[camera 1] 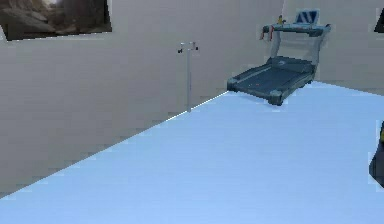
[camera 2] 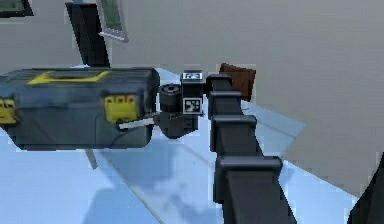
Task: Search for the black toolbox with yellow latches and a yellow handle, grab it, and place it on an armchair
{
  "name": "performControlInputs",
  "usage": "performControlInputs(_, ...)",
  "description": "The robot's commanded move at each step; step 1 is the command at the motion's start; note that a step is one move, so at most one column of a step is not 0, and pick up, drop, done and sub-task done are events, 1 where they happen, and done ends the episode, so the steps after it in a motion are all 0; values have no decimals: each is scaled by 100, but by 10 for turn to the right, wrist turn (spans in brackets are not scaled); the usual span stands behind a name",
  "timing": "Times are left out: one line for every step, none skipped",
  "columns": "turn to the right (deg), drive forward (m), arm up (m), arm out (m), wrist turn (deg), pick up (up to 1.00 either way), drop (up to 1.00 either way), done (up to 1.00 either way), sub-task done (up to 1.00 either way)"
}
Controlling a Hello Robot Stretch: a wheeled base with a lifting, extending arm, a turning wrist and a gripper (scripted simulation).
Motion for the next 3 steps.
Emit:
performControlInputs(0, 0, 0, 0, -450, 0, 0, 0, 0)
performControlInputs(0, 0, 0, 0, -450, 0, 0, 0, 0)
performControlInputs(0, 0, 0, 0, -30, 0, 0, 0, 0)
